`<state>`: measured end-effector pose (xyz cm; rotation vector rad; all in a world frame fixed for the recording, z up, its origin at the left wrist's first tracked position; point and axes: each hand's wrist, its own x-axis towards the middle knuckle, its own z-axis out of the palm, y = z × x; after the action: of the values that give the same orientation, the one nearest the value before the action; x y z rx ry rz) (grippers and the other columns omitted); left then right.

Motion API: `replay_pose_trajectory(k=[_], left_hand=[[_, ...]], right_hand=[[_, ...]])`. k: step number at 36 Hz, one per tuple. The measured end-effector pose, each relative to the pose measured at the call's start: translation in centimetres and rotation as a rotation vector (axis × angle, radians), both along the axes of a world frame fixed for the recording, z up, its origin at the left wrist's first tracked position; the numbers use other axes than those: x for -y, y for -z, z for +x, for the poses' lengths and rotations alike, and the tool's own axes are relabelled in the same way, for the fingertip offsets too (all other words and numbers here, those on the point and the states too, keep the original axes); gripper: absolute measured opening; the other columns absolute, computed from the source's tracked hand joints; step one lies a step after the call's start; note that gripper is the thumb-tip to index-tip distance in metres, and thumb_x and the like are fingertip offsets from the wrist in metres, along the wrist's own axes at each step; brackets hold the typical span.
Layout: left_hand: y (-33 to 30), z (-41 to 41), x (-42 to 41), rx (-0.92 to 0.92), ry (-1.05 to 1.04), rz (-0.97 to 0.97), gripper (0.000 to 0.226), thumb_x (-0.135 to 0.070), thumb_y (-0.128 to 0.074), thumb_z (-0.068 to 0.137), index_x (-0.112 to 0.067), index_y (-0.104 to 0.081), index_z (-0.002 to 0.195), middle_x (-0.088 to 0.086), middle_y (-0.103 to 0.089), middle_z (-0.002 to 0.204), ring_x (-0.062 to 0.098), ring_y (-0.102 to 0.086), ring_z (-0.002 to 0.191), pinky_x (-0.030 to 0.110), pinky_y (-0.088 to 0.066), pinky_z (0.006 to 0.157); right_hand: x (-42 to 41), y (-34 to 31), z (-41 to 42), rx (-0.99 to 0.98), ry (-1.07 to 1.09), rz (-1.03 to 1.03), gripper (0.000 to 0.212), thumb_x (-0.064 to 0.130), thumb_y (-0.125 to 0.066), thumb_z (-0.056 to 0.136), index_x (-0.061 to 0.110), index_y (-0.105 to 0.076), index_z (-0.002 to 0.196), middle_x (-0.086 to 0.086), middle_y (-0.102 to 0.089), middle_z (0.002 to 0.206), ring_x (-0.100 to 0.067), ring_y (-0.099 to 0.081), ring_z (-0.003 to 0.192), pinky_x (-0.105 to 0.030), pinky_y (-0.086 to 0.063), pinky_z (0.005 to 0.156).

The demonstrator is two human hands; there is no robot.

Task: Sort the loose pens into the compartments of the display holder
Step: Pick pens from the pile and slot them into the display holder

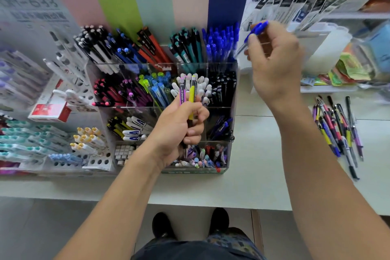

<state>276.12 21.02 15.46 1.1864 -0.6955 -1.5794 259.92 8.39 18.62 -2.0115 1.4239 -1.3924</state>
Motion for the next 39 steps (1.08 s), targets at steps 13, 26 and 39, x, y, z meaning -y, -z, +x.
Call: replay_pose_trajectory(k=[13,26,39], left_hand=[[1.0,1.6,-1.4,0.086,-0.130,-0.049,0.026,-0.020,-0.043,0.109,-0.014,-0.063,0.123,0.001,-0.057,0.076,0.011,-0.040,0.053,0.020,-0.031,0.041],[1.2,5.3,-4.6,0.096,-0.106,-0.137,0.022,-0.023,-0.053,0.102,-0.010,-0.068,0.093,0.011,-0.059,0.080,0.013,-0.038,0.053,0.018,-0.034,0.041],[5.2,10.2,-9.7,0.323,-0.557,0.076,0.024,-0.027,-0.063,0.098,-0.005,-0.070,0.094,0.008,-0.064,0.068,0.015,-0.057,0.050,0.021,-0.046,0.042]], right_hand=[[-0.4,2.0,2.4,-0.169,-0.156,0.182,0.061,0.023,-0.046,0.106,0.013,-0.024,0.161,-0.013,-0.049,0.150,-0.016,-0.051,0.120,-0.028,-0.036,0.114],[-9.9,1.7,8.4,0.132,-0.425,0.456,0.010,0.021,-0.078,0.090,0.013,-0.076,0.095,-0.001,-0.071,0.069,-0.011,-0.065,0.056,-0.031,-0.055,0.063],[-12.1,4.1,12.1,0.446,-0.425,0.326,0.017,0.006,-0.067,0.095,0.021,-0.059,0.093,-0.006,-0.069,0.082,-0.028,-0.071,0.075,-0.042,-0.061,0.069]])
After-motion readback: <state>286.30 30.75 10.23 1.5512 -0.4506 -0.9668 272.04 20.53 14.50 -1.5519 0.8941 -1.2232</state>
